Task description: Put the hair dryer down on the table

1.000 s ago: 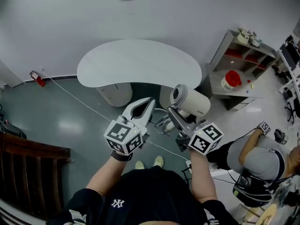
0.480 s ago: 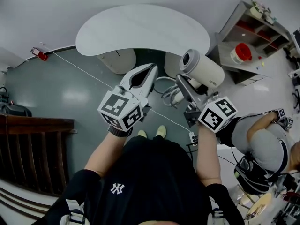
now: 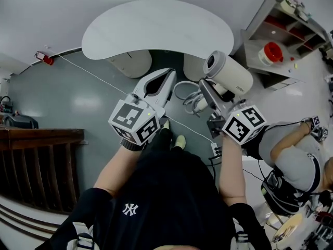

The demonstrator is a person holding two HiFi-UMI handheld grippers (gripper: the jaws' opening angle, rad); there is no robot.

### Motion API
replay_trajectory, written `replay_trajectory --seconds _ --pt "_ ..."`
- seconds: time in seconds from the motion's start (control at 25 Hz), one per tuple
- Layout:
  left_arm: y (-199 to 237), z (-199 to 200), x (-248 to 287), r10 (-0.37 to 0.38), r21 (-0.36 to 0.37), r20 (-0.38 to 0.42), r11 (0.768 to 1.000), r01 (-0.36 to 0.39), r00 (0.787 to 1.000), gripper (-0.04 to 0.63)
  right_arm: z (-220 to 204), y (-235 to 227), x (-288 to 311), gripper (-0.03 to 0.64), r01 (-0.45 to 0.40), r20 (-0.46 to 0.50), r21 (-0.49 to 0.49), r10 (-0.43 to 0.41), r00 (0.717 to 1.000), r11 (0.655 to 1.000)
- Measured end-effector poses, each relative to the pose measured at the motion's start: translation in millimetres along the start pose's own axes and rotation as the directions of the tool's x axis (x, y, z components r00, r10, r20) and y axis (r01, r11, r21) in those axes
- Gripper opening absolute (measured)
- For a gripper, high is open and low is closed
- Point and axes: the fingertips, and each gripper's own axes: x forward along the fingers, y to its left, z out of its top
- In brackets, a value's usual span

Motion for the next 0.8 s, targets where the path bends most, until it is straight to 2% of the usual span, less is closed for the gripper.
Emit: replay_trajectory --seconds 0.4,0.8 --pt "25.0 -11.8 64.0 -0.078 -0.027 -0.019 0.997 0.078 0.997 0.0 8.5 -54.6 24.0 0.21 0.089 -0.014 0.003 -0.089 0.996 0.996" --pt "94.8 -11.5 137.0 -0.165 -0.045 -0.052 0.986 0.163 0.985 0.0 23.0 -113.5 95.8 0.21 0.18 -0.024 0.034 -0.179 0.984 0.983"
